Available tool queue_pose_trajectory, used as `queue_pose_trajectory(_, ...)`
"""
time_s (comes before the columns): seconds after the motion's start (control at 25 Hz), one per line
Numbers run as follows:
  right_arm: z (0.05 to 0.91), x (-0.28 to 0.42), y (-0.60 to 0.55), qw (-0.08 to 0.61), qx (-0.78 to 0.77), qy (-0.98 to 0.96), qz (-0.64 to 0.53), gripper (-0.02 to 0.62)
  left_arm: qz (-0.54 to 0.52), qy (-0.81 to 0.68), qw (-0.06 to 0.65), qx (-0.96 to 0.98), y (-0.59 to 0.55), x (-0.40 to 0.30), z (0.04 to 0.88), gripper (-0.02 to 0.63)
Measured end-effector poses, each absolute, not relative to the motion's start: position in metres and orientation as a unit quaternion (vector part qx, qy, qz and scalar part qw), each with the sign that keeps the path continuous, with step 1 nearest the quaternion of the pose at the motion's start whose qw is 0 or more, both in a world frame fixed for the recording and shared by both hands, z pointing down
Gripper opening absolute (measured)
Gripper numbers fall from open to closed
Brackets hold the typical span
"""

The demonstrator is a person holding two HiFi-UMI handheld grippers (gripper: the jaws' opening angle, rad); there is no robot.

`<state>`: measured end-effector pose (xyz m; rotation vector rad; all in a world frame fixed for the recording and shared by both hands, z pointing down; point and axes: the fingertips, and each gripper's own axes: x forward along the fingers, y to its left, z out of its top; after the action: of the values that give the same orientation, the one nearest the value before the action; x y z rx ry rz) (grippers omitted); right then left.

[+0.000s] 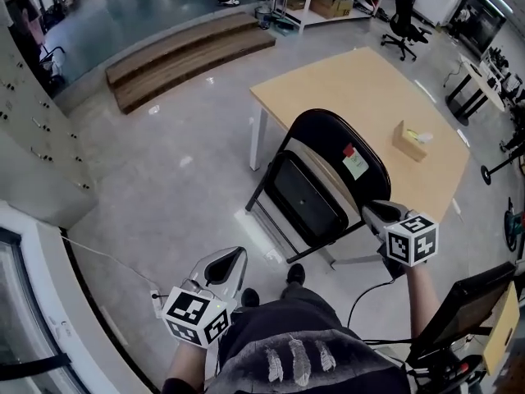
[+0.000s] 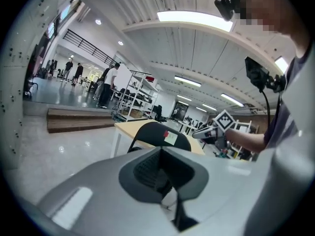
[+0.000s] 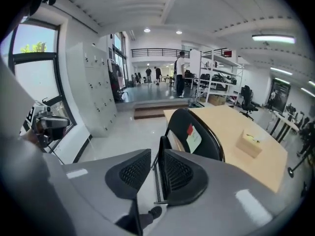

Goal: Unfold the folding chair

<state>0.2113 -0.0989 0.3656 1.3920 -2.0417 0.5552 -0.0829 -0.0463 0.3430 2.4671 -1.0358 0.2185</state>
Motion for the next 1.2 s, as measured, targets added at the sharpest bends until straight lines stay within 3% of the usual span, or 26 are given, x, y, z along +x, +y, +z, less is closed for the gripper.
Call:
queue_pose_trajectory(0.04,0.363,0.221,-0.11,0.298,0.527,-0.768,0.209,0.099,0.081,-0.38,0.23,0.892,-0.048,-0.081,0.343,0.0)
queue_pose_trajectory(0.12,0.358,0.238,-0.135,0.296,0.53,-0.767,0.208,0.122,0.091,-0.385,0.233,0.888,-0.053,-0.076,0.345,0.0)
queue_pose_trajectory(0.32,0.372,0.273,-0.192,0.332,0.521,-0.757,0.212,0.291,0.112,-0.39,0.238,0.882,-0.07,-0.052,0.35,0.0)
queue_pose_trajectory(0.72,0.417,0.303,-0.288,0.431,0.457,-0.737,0.251,0.337,0.119,-0.413,0.231,0.873,-0.092,-0.023,0.342,0.0)
queue_pose_trajectory(1.04,0.459,0.306,-0.299,0.479,0.399,-0.727,0.289,0.322,0.116,-0.451,0.251,0.848,-0.092,-0.038,0.354,0.0)
queue_pose_trajectory(1.08,0.462,0.302,-0.297,0.482,0.384,-0.731,0.294,0.303,0.117,-0.453,0.253,0.847,-0.092,-0.039,0.355,0.0)
queue_pose_trajectory(1.2,0.467,0.288,-0.29,0.473,0.347,-0.743,0.321,0.117,0.125,-0.449,0.258,0.846,-0.091,-0.034,0.362,0.0)
